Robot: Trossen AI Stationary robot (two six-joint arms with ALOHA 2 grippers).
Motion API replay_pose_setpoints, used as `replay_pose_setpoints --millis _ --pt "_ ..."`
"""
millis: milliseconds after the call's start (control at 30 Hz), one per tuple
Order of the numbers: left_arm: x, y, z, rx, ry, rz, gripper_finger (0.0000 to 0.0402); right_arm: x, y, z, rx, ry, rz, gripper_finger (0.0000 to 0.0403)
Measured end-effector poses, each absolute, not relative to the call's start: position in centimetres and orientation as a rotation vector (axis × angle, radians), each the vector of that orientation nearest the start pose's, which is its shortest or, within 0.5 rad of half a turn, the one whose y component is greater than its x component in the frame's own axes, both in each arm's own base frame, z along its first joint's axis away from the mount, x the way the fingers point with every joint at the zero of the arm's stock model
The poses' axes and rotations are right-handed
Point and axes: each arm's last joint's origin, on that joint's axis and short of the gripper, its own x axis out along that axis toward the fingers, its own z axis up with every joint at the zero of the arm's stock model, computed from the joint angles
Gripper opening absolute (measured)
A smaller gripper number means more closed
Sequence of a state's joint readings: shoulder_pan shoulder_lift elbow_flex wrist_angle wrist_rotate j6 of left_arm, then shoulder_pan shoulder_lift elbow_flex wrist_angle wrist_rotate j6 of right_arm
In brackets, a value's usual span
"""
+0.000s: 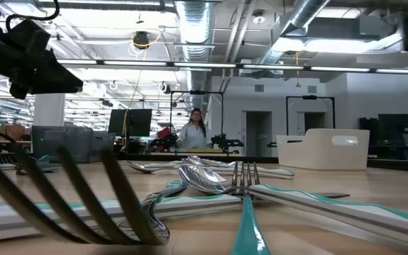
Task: Sort silverware by color (type)
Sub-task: Put the light blue spoon into the black bin
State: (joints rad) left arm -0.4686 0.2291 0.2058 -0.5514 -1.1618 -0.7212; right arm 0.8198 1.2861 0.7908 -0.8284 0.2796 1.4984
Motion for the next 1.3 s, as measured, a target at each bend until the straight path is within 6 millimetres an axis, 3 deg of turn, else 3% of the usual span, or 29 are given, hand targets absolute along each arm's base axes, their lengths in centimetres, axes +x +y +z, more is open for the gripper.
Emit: replay_pose_setpoints --millis 267,667,1300 --pt "7.9 -1.0 17.5 -0.237 0.138 0.777 0.0155 13.3 17.7 20.1 0.795 1.259 -0.53 0.0132" --pt "7.9 -1.0 17.5 -0.247 0.128 0.785 0.0155 13.5 22.6 20.0 0.771 1.387 -0.461 0.0132" --pt "8.1 -1.1 17.9 -0.23 0.097 0.798 0.0155 13.5 22.7 19.8 0.74 1.41 -0.49 0.0132"
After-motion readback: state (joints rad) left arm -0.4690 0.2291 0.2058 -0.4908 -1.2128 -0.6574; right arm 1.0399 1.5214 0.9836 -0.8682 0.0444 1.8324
